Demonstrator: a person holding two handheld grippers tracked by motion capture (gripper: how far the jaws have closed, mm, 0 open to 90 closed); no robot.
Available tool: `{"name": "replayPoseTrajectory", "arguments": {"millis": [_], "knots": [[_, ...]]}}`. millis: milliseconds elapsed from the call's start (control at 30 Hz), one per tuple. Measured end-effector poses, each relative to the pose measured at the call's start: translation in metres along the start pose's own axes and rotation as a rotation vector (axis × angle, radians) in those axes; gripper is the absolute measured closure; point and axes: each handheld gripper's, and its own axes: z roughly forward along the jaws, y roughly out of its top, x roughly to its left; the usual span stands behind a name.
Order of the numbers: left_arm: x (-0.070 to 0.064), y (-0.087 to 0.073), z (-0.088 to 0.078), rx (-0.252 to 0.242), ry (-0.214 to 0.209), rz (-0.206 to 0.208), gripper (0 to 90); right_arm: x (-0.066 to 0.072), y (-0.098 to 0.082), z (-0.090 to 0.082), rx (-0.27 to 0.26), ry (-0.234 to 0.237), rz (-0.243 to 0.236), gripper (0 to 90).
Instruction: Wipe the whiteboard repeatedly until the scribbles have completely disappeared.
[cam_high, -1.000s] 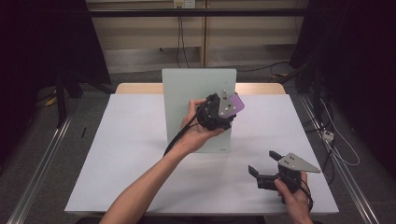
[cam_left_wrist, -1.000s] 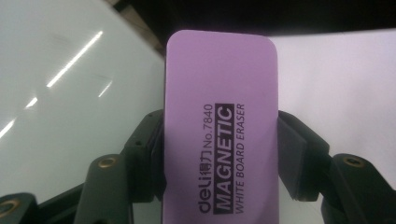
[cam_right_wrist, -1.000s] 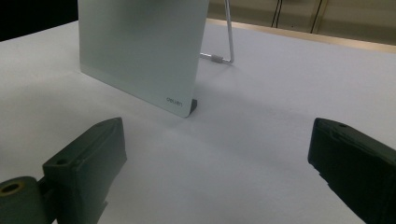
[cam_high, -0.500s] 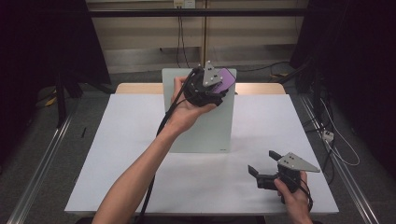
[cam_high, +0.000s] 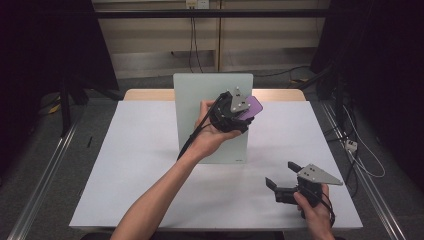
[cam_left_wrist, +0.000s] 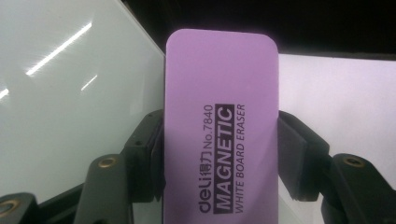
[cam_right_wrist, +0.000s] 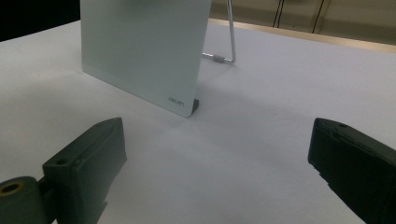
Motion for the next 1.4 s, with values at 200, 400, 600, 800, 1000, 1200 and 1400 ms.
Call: {"name": "replayPoseTrajectory", "arguments": {"millis": [200, 400, 600, 800, 1000, 1200, 1400], "knots": [[0.021, 0.003, -0.018, -0.042, 0.049, -0.033, 40.8, 0.000, 0.000, 0.000, 0.000, -0.001, 0.000, 3.9], [0.038, -0.008, -0.040, -0.062, 0.111, -0.073, 40.8, 0.000, 0.000, 0.000, 0.000, -0.002, -0.003, 3.9], [0.041, -0.030, -0.050, -0.078, 0.110, -0.073, 40.8, 0.000, 0.000, 0.001, 0.000, -0.003, -0.004, 3.9], [0.036, -0.049, -0.052, -0.060, 0.087, -0.074, 40.8, 0.000, 0.000, 0.002, 0.002, -0.006, -0.003, 3.9], [0.035, -0.054, -0.055, -0.062, 0.057, -0.069, 40.8, 0.001, 0.000, 0.003, 0.002, -0.006, -0.002, 3.9], [0.032, -0.055, -0.060, -0.065, 0.015, -0.078, 40.8, 0.001, 0.000, 0.003, 0.002, -0.006, -0.001, 3.9], [0.030, -0.056, -0.069, -0.069, -0.021, -0.082, 40.8, 0.001, 0.000, 0.002, 0.001, -0.005, -0.003, 4.0]]}}
